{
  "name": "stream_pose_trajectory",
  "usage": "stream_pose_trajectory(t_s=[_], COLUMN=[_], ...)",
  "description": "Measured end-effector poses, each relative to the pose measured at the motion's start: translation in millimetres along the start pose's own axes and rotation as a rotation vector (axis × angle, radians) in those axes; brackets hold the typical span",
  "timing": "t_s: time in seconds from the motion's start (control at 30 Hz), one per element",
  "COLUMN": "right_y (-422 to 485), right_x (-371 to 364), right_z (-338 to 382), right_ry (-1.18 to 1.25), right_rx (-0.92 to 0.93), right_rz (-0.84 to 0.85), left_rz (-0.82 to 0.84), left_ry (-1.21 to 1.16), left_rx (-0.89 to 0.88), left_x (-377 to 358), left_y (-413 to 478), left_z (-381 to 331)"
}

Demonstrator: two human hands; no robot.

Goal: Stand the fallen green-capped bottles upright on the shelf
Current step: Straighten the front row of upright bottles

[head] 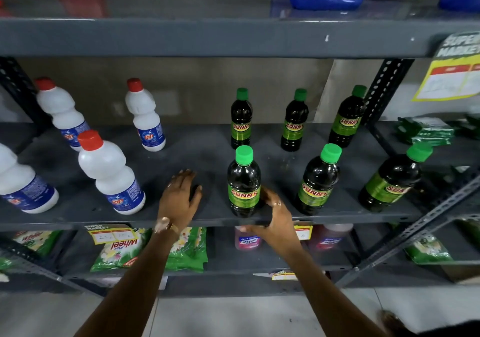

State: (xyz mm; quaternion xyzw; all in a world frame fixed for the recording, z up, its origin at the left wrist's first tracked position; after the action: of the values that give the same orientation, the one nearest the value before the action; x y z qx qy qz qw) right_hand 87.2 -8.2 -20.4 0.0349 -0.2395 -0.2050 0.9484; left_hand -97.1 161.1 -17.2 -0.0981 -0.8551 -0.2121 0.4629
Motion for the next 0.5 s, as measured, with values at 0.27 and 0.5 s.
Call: stream_pose_trajectory(t_s=[0.27, 0.5], right_y=[-69, -8], right_x=[101, 122], right_z=[-35, -44], right_ry=[-0.028, -0.062], right_rx=[-0.093, 0.054], right_rz=[-0.467, -0.076], left_rz=[0.002, 0.165], left_ry=[-0.358, 0.033], left_rx=[-0.150, -0.227], left_x=[-33, -95], left_y=[-163, -116], left_z=[-99, -159])
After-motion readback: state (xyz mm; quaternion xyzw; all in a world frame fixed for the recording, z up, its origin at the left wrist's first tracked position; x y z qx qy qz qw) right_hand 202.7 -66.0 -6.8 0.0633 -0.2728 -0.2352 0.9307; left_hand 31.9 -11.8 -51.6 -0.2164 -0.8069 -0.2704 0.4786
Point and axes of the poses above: each hand's wrist, its own y-axis towards the middle knuckle, its own x-axis out of the back of the hand, z = x × y, the point moved 4 cm from there along y, towards the middle knuckle, and after that the axes turned 9 degrees about x, right-handed, at the moved point
